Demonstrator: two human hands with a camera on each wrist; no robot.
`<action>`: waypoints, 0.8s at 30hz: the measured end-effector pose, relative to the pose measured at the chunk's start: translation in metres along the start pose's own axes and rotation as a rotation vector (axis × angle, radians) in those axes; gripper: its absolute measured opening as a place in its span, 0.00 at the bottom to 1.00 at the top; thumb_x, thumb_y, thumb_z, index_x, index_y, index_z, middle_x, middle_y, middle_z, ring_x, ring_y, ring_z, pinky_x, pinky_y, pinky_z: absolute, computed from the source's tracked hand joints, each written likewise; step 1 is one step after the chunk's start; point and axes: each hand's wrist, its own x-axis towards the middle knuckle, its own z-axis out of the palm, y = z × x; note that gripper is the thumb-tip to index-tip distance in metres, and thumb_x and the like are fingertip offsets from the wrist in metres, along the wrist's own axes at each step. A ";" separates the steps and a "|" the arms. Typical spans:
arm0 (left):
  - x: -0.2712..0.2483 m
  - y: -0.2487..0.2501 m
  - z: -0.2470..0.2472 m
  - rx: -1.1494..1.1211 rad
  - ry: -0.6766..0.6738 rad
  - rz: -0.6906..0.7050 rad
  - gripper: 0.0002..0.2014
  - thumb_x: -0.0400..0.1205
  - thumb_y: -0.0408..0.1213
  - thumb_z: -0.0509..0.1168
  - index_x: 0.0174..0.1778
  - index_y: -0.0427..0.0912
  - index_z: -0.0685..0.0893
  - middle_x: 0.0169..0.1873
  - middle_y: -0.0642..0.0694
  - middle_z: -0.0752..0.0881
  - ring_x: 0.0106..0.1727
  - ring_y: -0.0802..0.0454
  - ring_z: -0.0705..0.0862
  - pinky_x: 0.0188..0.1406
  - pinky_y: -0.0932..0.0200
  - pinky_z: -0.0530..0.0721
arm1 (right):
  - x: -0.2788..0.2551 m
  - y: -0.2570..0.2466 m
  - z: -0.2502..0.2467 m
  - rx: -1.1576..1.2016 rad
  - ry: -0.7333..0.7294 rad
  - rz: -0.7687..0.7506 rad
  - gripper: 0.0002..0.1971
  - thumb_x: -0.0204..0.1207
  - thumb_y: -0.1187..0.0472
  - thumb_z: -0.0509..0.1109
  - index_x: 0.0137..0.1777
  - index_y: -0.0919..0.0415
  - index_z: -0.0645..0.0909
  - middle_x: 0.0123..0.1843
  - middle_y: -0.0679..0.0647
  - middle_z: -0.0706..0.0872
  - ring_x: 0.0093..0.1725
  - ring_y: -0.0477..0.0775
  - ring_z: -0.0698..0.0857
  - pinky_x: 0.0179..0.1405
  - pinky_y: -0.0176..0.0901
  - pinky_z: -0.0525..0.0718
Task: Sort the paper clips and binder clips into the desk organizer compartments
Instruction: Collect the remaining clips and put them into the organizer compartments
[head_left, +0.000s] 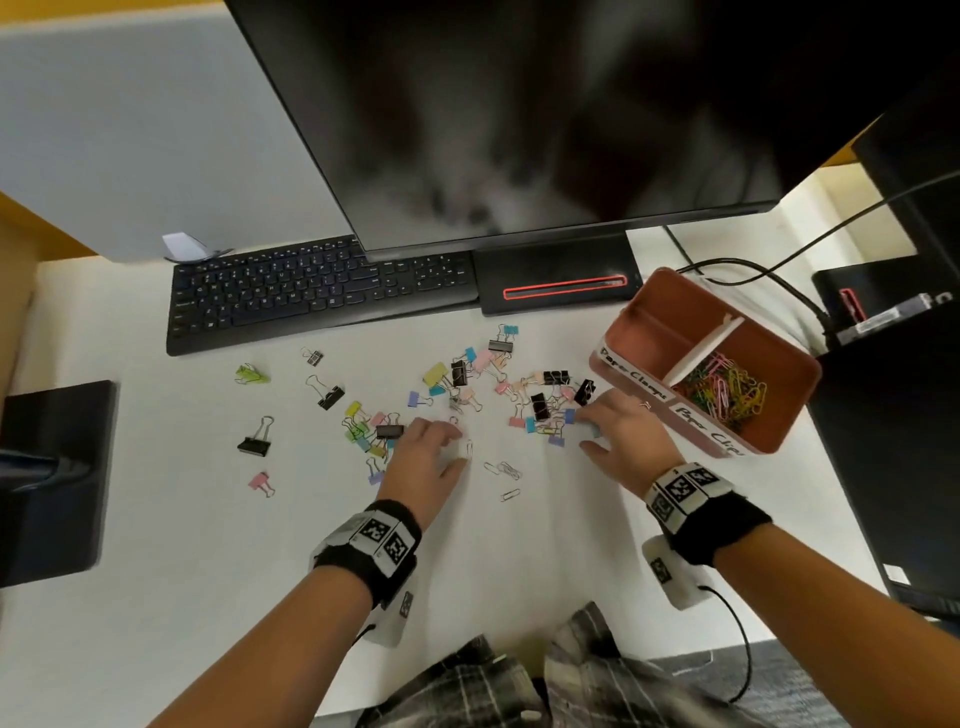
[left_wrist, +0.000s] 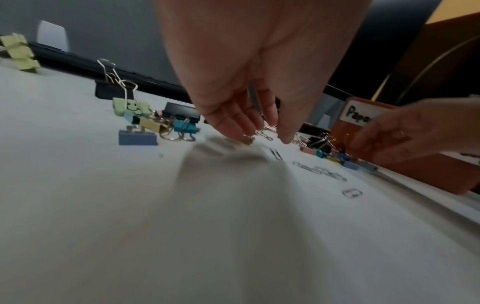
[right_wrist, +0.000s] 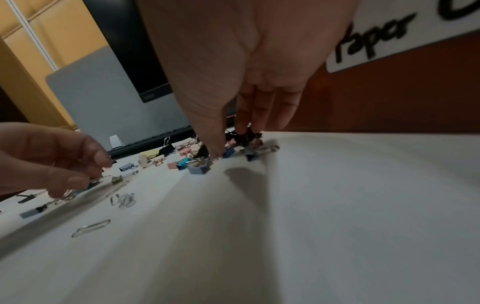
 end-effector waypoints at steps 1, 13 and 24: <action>-0.004 0.001 0.004 -0.001 -0.037 -0.011 0.14 0.76 0.35 0.68 0.57 0.44 0.80 0.51 0.51 0.75 0.47 0.54 0.77 0.51 0.63 0.77 | 0.002 -0.003 0.001 -0.020 0.013 -0.025 0.16 0.69 0.61 0.74 0.58 0.54 0.83 0.54 0.54 0.84 0.51 0.57 0.82 0.53 0.47 0.80; 0.014 0.016 0.031 0.094 -0.073 0.013 0.13 0.78 0.25 0.60 0.55 0.39 0.85 0.52 0.41 0.84 0.54 0.44 0.81 0.53 0.62 0.73 | 0.026 -0.025 0.017 0.051 -0.176 0.089 0.16 0.72 0.60 0.71 0.60 0.54 0.80 0.66 0.54 0.78 0.65 0.56 0.78 0.65 0.50 0.79; 0.018 0.018 0.026 0.171 -0.136 0.007 0.08 0.81 0.30 0.57 0.49 0.39 0.81 0.45 0.41 0.82 0.49 0.45 0.78 0.50 0.54 0.78 | 0.000 0.011 0.001 -0.023 -0.034 0.056 0.19 0.71 0.58 0.71 0.63 0.52 0.79 0.61 0.52 0.79 0.58 0.55 0.81 0.58 0.49 0.80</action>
